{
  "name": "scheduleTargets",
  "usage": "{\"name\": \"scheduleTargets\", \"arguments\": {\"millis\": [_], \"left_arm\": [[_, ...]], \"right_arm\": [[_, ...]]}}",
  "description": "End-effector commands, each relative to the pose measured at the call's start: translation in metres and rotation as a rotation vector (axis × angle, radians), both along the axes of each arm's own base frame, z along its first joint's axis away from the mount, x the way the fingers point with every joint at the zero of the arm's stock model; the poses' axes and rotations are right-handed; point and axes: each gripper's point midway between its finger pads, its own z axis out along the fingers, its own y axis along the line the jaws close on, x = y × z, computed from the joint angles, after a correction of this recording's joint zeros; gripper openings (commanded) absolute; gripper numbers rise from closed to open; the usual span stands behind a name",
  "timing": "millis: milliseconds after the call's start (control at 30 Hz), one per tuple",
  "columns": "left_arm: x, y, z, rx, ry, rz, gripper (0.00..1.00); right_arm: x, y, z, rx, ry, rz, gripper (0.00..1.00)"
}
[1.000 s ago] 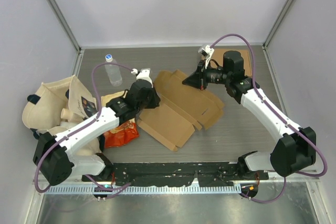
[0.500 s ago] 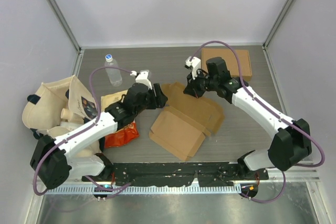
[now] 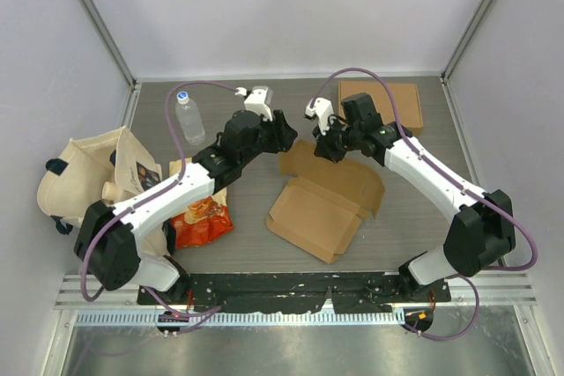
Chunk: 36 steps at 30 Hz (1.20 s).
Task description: Fold the paper box
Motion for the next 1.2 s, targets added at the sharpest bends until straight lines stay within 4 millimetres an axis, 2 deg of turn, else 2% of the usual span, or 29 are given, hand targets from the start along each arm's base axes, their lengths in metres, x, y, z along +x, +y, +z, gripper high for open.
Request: {"name": "scheduleTargets", "arguments": {"millis": [0, 133, 267, 367, 400, 500, 533, 633, 667, 767, 800, 833, 900, 933, 1000, 1033, 1100, 1167], "left_arm": [[0.008, -0.013, 0.005, 0.038, -0.027, -0.060, 0.49], [0.005, -0.018, -0.010, 0.068, -0.004, -0.099, 0.48], [0.002, -0.021, -0.018, 0.091, 0.007, -0.120, 0.39], [0.000, -0.023, -0.021, 0.111, 0.002, -0.128, 0.37], [-0.001, -0.021, -0.028, 0.132, 0.020, -0.124, 0.37], [0.000, -0.024, -0.034, 0.164, 0.028, -0.127, 0.34], [0.003, -0.025, -0.030, 0.172, 0.019, -0.119, 0.33], [0.003, -0.028, -0.033, 0.222, 0.009, -0.113, 0.23], [0.001, -0.030, -0.034, 0.234, 0.007, -0.115, 0.16], [0.001, -0.026, -0.037, 0.271, -0.001, -0.080, 0.04], [0.001, -0.026, -0.036, 0.270, -0.006, -0.069, 0.01], [-0.001, -0.022, -0.039, 0.274, -0.004, -0.056, 0.00], [0.000, -0.017, -0.039, 0.273, -0.010, -0.015, 0.00], [-0.002, -0.014, -0.041, 0.272, -0.006, 0.001, 0.00], [-0.001, -0.008, -0.040, 0.266, -0.019, 0.048, 0.00], [-0.003, -0.004, -0.045, 0.253, -0.005, 0.073, 0.00], [-0.003, 0.001, -0.040, 0.220, -0.013, 0.118, 0.00], [-0.004, 0.001, -0.037, 0.171, -0.025, 0.137, 0.00]], "right_arm": [[0.009, 0.009, 0.026, 0.029, -0.091, 0.042, 0.01], [0.009, 0.011, 0.025, 0.035, -0.090, 0.049, 0.01], [0.010, 0.010, 0.024, 0.038, -0.093, 0.043, 0.01], [0.007, 0.013, 0.026, 0.053, -0.097, 0.052, 0.01], [0.006, 0.013, 0.026, 0.057, -0.098, 0.055, 0.01], [0.006, 0.013, 0.025, 0.059, -0.098, 0.056, 0.01], [0.006, 0.013, 0.026, 0.057, -0.101, 0.057, 0.01], [0.009, 0.013, 0.028, 0.058, -0.109, 0.049, 0.01], [0.010, 0.014, 0.028, 0.060, -0.111, 0.044, 0.01], [0.020, 0.008, 0.031, 0.059, -0.116, -0.040, 0.03], [0.024, 0.007, 0.032, 0.063, -0.110, -0.081, 0.07], [0.025, 0.005, 0.034, 0.087, -0.074, -0.154, 0.21], [0.035, -0.014, 0.039, 0.083, -0.054, -0.344, 0.36], [0.034, -0.017, 0.041, 0.134, 0.017, -0.470, 0.48], [0.033, -0.039, 0.048, 0.133, 0.062, -0.668, 0.57], [0.029, -0.041, 0.050, 0.154, 0.108, -0.726, 0.64], [0.019, -0.048, 0.060, 0.199, 0.195, -0.855, 0.67], [0.011, -0.044, 0.073, 0.306, 0.263, -0.923, 0.70]]}}
